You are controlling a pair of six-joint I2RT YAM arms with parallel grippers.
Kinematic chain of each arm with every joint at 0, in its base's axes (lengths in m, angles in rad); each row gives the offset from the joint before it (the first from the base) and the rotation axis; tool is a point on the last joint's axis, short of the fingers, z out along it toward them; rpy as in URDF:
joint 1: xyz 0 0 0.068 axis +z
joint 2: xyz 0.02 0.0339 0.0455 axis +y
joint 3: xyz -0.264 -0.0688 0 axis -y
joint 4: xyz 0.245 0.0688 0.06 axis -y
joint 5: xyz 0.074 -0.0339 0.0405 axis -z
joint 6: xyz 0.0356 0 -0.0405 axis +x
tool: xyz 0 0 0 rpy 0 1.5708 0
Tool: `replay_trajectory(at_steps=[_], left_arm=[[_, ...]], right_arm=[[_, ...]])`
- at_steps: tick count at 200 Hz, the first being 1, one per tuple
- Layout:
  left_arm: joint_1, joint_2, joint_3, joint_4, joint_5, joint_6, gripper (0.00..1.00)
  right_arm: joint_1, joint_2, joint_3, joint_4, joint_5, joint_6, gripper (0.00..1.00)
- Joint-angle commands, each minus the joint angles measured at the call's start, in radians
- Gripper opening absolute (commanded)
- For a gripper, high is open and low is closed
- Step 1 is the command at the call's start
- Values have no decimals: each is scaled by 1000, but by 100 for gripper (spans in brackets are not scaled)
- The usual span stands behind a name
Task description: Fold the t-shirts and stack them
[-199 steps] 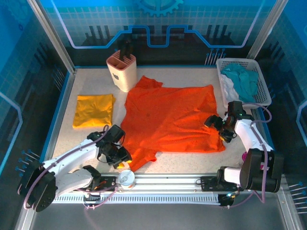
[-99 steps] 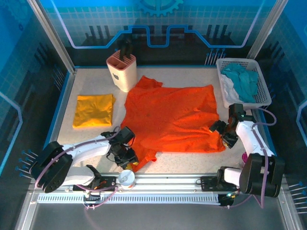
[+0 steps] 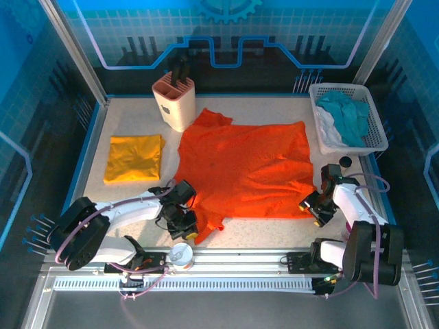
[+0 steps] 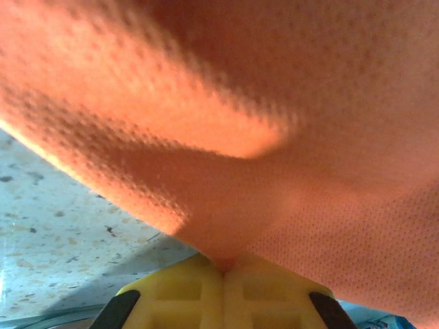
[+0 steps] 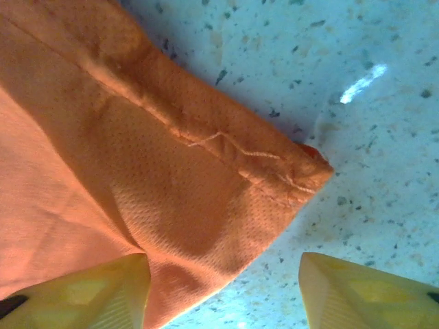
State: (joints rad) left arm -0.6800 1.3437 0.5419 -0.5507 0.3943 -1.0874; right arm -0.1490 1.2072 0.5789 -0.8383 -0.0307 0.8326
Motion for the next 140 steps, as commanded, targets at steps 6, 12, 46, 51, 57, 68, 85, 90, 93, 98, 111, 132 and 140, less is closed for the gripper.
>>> replay_trajectory(at_steps=[6, 12, 46, 51, 57, 68, 85, 90, 93, 98, 111, 132, 140], left_arm=[[-8, -2, -10, 0, -67, 12, 2], [-8, -7, -13, 1, -70, 11, 1], [-8, -21, -3, -25, -87, 31, 0], [-8, -21, 2, -31, -88, 36, 0], [-7, -21, 6, -37, -91, 40, 0], [-8, -23, 15, -44, -92, 47, 0], [-8, -35, 35, -64, -99, 61, 0], [-7, -41, 47, -81, -108, 71, 0], [-7, -45, 57, -92, -116, 78, 0], [-8, -51, 73, -119, -129, 88, 0], [-5, -65, 124, -185, -160, 117, 0], [3, -85, 182, -238, -181, 148, 0], [9, -89, 196, -246, -185, 155, 0]], right_arm=[[21, 42, -23, 69, -12, 19, 43], [23, 50, -27, 79, -14, 18, 39], [25, 61, -46, 120, -16, 19, 24], [25, 60, -48, 124, -17, 16, 21], [25, 57, -50, 129, -18, 15, 18], [25, 52, -56, 149, -28, 5, 5], [25, 46, -52, 172, -57, -22, 0], [25, 45, -49, 176, -65, -28, 0], [25, 42, -45, 178, -69, -32, 0], [27, 39, -40, 177, -71, -37, 0], [31, 27, -19, 174, -73, -56, 0], [41, -4, 16, 174, -76, -89, 0], [44, -23, 26, 178, -82, -100, 0]])
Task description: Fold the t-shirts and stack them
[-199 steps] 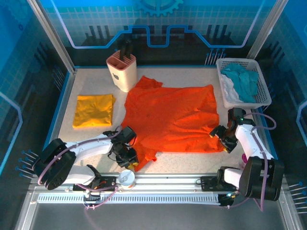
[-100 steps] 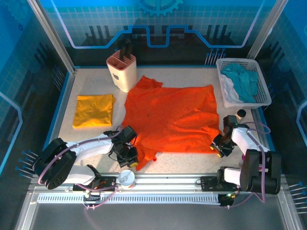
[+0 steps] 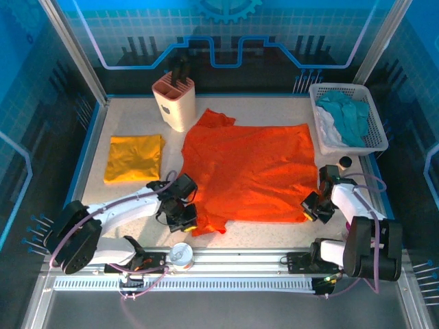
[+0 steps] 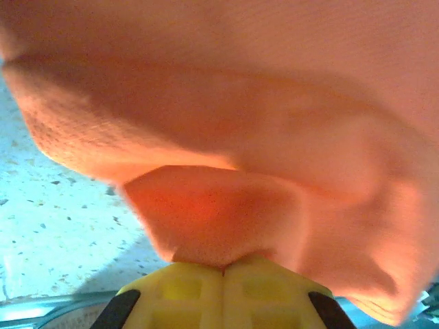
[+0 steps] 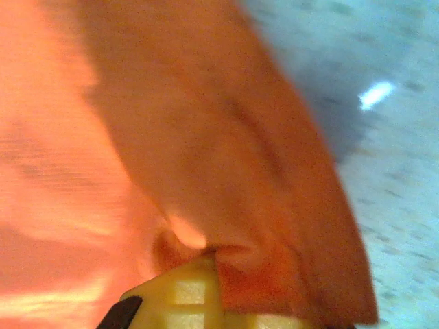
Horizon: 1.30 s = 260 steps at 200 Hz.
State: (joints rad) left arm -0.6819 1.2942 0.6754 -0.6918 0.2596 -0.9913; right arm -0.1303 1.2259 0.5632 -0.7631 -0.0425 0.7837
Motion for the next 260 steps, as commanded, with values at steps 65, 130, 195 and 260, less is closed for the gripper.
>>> replay_trajectory(at_steps=[65, 130, 195, 260], left_arm=[[191, -166, 140, -70, -70, 196, 0], [425, 21, 613, -220, -69, 527, 0], [473, 177, 1102, -304, -105, 651, 0], [477, 142, 1416, -329, -167, 779, 0]], right_arm=[[32, -157, 160, 97, -89, -127, 0], [55, -98, 487, 114, -145, -178, 0], [81, -37, 767, 90, -174, -240, 0], [94, -160, 874, 227, -185, -323, 0]])
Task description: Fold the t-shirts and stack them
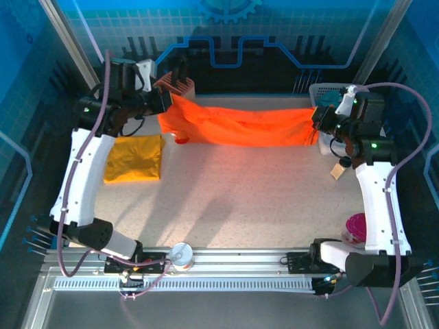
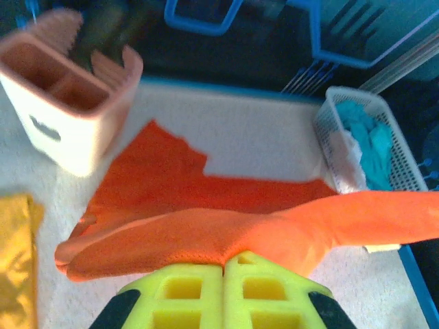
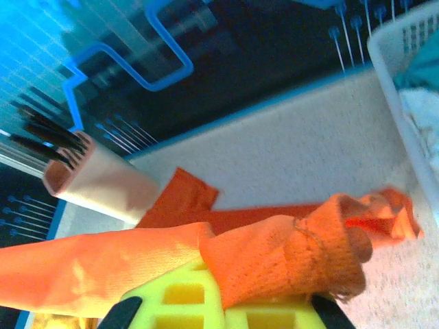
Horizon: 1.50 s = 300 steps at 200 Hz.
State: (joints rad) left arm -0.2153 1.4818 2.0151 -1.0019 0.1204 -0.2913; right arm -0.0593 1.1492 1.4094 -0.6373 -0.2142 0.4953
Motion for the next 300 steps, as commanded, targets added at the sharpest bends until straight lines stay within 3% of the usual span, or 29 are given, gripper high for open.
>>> replay_trajectory(at_steps=[1, 31, 89, 134, 171, 183, 205, 224, 250, 300], left_arm=[[10, -48, 77, -16, -28, 79, 0], [10, -132, 101, 50, -12, 119, 0], [10, -272, 145, 124, 3, 153, 0], [10, -278, 113, 48, -7, 70, 0], [19, -207, -13, 68, -42, 60, 0], [48, -168, -65, 116, 5, 49, 0], [143, -69, -153, 199, 138, -30, 0], [172, 46, -185, 232, 147, -46, 0], [191, 202, -245, 332, 214, -94, 0], [190, 451, -311, 511, 274, -197, 0]], right_arm=[[24, -84, 28, 106, -13, -34, 0], [35, -180, 18, 227, -12, -32, 0], [37, -324, 36, 264, 18, -21, 0], [38, -337, 52, 90, 16, 72, 0], [35, -203, 112, -145, 46, 166, 0], [33, -155, 85, -163, 30, 170, 0], [24, -63, 3, -133, 3, 185, 0], [21, 50, -42, -105, 3, 180, 0], [21, 263, -48, -81, -60, 154, 0], [-14, 576, -81, 137, -90, 139, 0]])
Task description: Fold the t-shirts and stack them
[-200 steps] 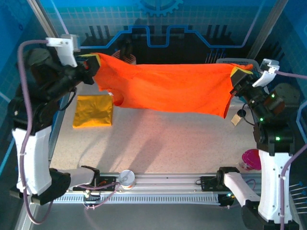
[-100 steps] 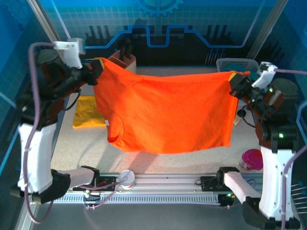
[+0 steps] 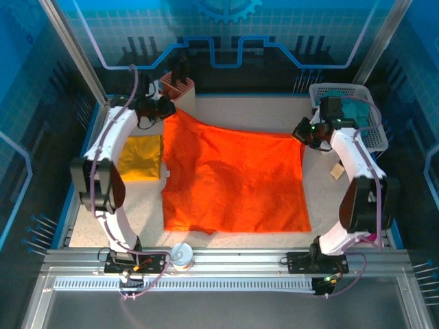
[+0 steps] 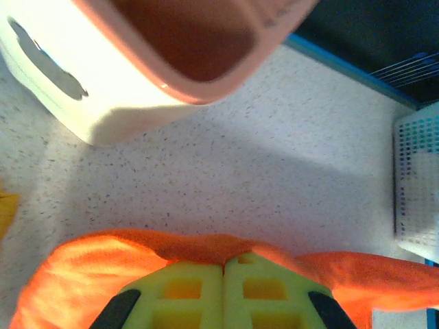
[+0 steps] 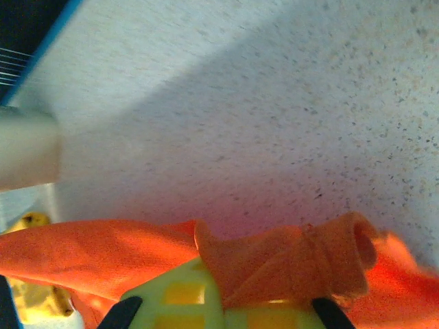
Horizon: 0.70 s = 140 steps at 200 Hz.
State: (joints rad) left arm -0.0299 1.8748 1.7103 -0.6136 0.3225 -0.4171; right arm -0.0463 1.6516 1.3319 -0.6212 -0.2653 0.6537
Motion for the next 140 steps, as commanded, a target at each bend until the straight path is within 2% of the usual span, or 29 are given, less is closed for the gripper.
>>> replay_trajectory(at_steps=[1, 31, 65, 140], left_arm=[[4, 60, -7, 126, 73, -71, 0], [-1, 105, -30, 171, 66, -63, 0], [-1, 62, -118, 215, 70, -85, 0], [-2, -56, -228, 132, 95, -126, 0]], right_arm=[[-27, 78, -3, 125, -40, -20, 0], [-35, 171, 47, 170, -64, -54, 0], [-43, 215, 61, 169, -73, -74, 0], [-60, 155, -17, 109, -70, -117, 0]])
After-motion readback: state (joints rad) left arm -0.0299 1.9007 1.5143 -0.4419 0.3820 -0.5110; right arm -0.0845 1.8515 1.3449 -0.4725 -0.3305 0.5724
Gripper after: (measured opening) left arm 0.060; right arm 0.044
